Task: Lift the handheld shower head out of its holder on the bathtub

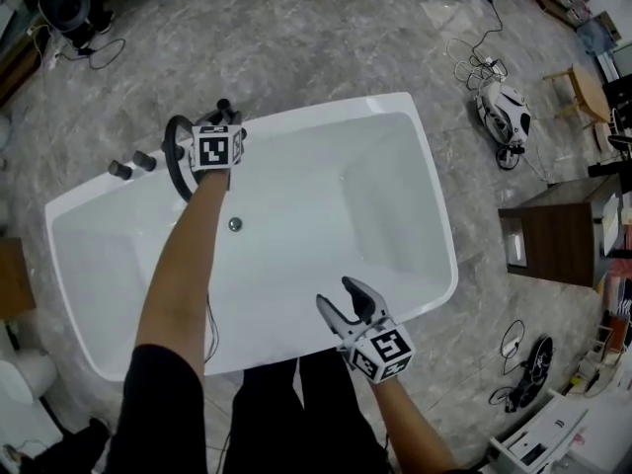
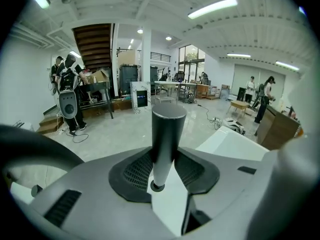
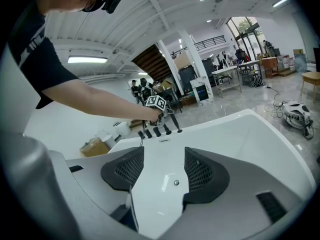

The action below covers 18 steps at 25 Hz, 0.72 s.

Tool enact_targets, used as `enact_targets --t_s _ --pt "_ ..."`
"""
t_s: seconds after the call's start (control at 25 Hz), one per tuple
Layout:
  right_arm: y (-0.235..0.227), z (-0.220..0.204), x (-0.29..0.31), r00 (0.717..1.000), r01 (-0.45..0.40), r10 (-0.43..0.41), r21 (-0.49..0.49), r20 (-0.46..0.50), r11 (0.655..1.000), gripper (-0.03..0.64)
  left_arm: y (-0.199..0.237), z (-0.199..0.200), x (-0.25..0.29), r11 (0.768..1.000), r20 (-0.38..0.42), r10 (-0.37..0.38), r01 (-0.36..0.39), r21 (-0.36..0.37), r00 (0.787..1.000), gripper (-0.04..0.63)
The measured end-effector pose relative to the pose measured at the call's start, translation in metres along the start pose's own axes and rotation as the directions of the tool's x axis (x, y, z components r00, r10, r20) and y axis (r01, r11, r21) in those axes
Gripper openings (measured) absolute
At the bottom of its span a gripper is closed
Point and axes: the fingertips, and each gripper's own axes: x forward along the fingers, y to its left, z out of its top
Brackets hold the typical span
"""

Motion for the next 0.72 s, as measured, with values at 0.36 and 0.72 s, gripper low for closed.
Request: enact_targets --t_s 0.36,0.72 --pt "0.036 0.019 -0.030 1.000 -0.017 0.018 -0.017 0.022 1.000 0.244 -0.004 0.042 -0.057 1.000 0.025 0.002 -0.002 0.026 1.000 0.130" --pt "0.063 0.055 -0.054 0.996 -0.026 0.030 -0.052 0.084 0.998 0.244 -0.015 0.104 -0.127 0.998 0.069 -0.050 0.047 0.046 0.996 0.130"
